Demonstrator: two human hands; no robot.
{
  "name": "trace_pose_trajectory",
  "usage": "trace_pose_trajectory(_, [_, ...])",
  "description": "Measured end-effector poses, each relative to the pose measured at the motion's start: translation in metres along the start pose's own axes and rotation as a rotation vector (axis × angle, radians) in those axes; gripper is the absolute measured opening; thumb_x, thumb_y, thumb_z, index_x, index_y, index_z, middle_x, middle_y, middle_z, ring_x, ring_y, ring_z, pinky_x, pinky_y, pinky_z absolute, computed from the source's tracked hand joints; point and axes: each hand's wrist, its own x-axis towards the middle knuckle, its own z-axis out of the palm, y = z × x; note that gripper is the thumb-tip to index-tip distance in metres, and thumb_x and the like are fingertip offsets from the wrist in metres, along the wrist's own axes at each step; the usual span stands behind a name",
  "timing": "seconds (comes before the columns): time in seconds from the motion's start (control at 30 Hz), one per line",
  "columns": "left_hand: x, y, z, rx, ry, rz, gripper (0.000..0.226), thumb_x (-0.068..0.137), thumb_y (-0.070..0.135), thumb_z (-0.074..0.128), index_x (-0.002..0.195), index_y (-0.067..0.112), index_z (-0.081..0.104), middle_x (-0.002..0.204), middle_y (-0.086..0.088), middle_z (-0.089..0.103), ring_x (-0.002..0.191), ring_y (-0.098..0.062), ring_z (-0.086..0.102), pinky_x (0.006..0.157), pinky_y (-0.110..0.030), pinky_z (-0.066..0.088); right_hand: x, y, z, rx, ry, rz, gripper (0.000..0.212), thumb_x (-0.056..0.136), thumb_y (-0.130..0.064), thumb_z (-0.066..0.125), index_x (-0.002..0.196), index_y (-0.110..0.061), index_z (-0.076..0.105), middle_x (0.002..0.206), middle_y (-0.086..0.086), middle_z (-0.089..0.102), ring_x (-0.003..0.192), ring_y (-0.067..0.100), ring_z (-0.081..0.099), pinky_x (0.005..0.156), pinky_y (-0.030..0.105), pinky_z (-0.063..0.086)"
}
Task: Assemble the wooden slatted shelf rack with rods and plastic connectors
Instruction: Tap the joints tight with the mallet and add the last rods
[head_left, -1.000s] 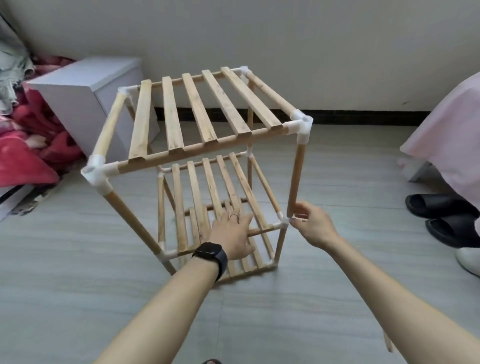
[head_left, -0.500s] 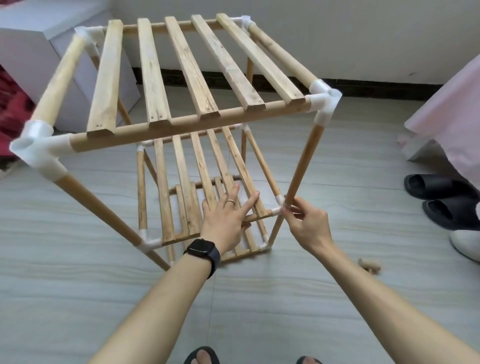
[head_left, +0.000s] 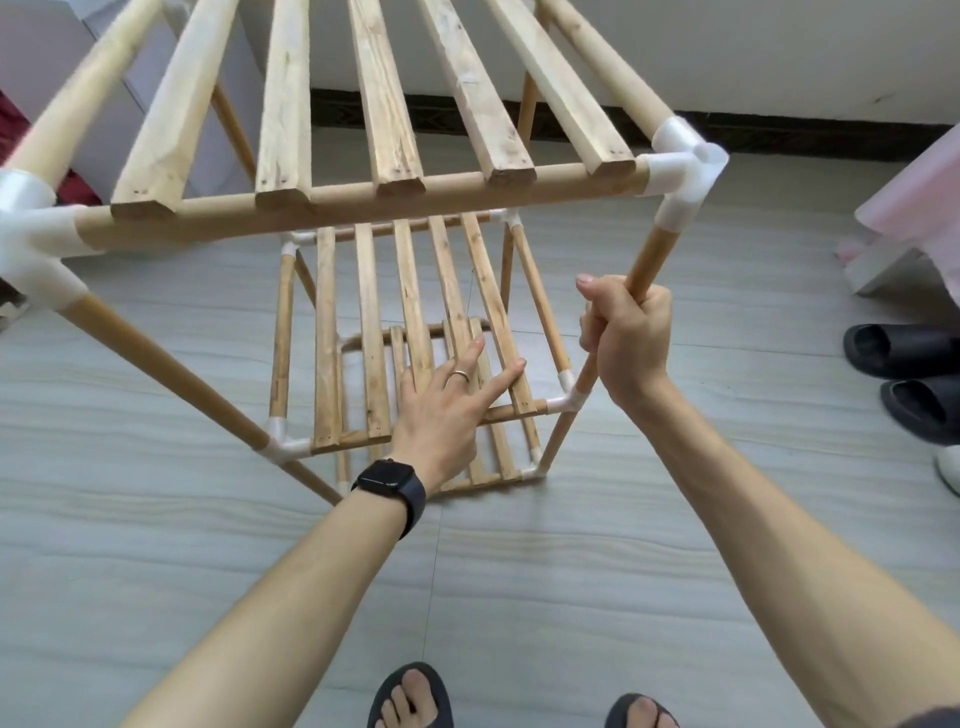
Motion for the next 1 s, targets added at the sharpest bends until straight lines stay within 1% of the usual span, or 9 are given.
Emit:
trace_pose_trajectory(0.2, [0.004, -0.006, -0.016, -0.046, -0.144, -0.005, 0.123, 0.081, -0.016, 0.051, 0.145, 0.064, -0.017, 0.167, 0.008, -0.016, 0.155, -0.024, 0.003, 0.117, -0.070, 0.007, -0.004, -0.008, 0.007, 0.008, 0.002, 0.019, 0.043, 0.082, -0.016, 0.058, 0.043, -0.019, 0.040, 0.039, -0.005, 0.035, 0.036, 0.013, 0.032, 0.043, 0.026, 0.028])
trace_pose_trajectory(0.33, [0.004, 0.004, -0.035, -0.066, -0.279, -0.056, 0.117, 0.083, -0.008, 0.053, 0.148, 0.060, -0.017, 0.167, 0.007, -0.019, 0.155, -0.025, -0.005, 0.119, -0.069, 0.008, -0.009, -0.017, 0.004, -0.077, -0.039, 0.079, 0.043, 0.091, -0.025, 0.060, 0.053, -0.017, 0.042, 0.046, -0.002, 0.039, 0.044, 0.015, 0.036, 0.048, 0.031, 0.033])
trace_pose_trajectory(0.47, [-0.002, 0.021, -0.048, -0.088, -0.316, -0.076, 0.097, 0.088, 0.012, 0.056, 0.156, 0.049, -0.003, 0.169, 0.000, -0.006, 0.155, -0.027, -0.005, 0.122, -0.063, 0.007, -0.028, -0.004, -0.040, -0.449, -0.176, 0.058, 0.041, 0.091, -0.060, 0.060, 0.085, -0.019, 0.057, 0.089, -0.007, 0.065, 0.080, 0.010, 0.062, 0.073, 0.031, 0.049])
trace_pose_trajectory(0.6, [-0.003, 0.037, -0.058, -0.208, -0.207, 0.018, 0.077, 0.092, 0.028, 0.057, 0.158, 0.038, 0.018, 0.165, -0.005, 0.023, 0.152, -0.023, 0.013, 0.123, -0.049, 0.016, -0.095, 0.086, -0.142, -0.635, 0.201, 0.408, 0.046, 0.092, -0.050, 0.069, 0.120, -0.015, 0.057, 0.124, 0.006, 0.063, 0.117, 0.025, 0.061, 0.088, 0.036, 0.045])
trace_pose_trajectory(0.67, [0.006, 0.047, -0.066, -0.300, -0.125, 0.072, 0.072, 0.095, 0.038, 0.058, 0.158, 0.034, 0.023, 0.157, -0.002, 0.037, 0.144, -0.020, 0.029, 0.117, -0.040, 0.027, -0.134, 0.140, -0.197, -0.849, 0.288, 0.759, 0.068, 0.095, -0.050, 0.062, 0.142, -0.004, 0.043, 0.147, 0.022, 0.046, 0.138, 0.040, 0.040, 0.108, 0.044, 0.034])
trace_pose_trajectory(0.77, [0.025, 0.067, -0.082, -0.467, 0.001, 0.087, 0.063, 0.096, 0.048, 0.059, 0.150, 0.024, 0.038, 0.142, 0.001, 0.053, 0.129, -0.014, 0.048, 0.104, -0.033, 0.040, -0.178, 0.193, -0.249, -1.008, 0.333, 1.043, 0.086, 0.097, -0.052, 0.055, 0.156, -0.003, 0.018, 0.160, 0.024, 0.020, 0.143, 0.044, 0.023, 0.115, 0.050, 0.027])
trace_pose_trajectory(0.87, [0.035, 0.084, -0.088, -0.685, 0.136, 0.055, 0.038, 0.101, 0.048, 0.051, 0.131, 0.025, 0.052, 0.109, 0.017, 0.064, 0.096, 0.014, 0.060, 0.080, -0.015, 0.048, -0.197, 0.217, -0.262, -1.099, 0.226, 1.140, 0.075, 0.101, -0.048, 0.049, 0.151, 0.001, 0.024, 0.154, 0.029, 0.027, 0.140, 0.045, 0.030, 0.114, 0.045, 0.030])
trace_pose_trajectory(0.93, [0.036, 0.093, -0.082, -0.758, 0.199, 0.039, 0.025, 0.104, 0.044, 0.046, 0.116, 0.025, 0.055, 0.097, 0.016, 0.065, 0.085, 0.016, 0.061, 0.061, -0.008, 0.047, -0.200, 0.224, -0.263, -1.178, 0.174, 1.125, 0.059, 0.103, -0.039, 0.049, 0.143, 0.002, 0.034, 0.148, 0.028, 0.032, 0.136, 0.044, 0.034, 0.110, 0.043, 0.034])
trace_pose_trajectory(1.0, [0.033, 0.099, -0.074, -0.793, 0.251, 0.030, 0.024, 0.105, 0.041, 0.046, 0.111, 0.020, 0.056, 0.098, 0.012, 0.067, 0.085, 0.012, 0.062, 0.060, -0.004, 0.047, -0.202, 0.226, -0.261, -1.214, 0.137, 1.094, 0.045, 0.102, -0.024, 0.052, 0.137, 0.000, 0.038, 0.144, 0.026, 0.036, 0.133, 0.044, 0.039, 0.107, 0.044, 0.040])
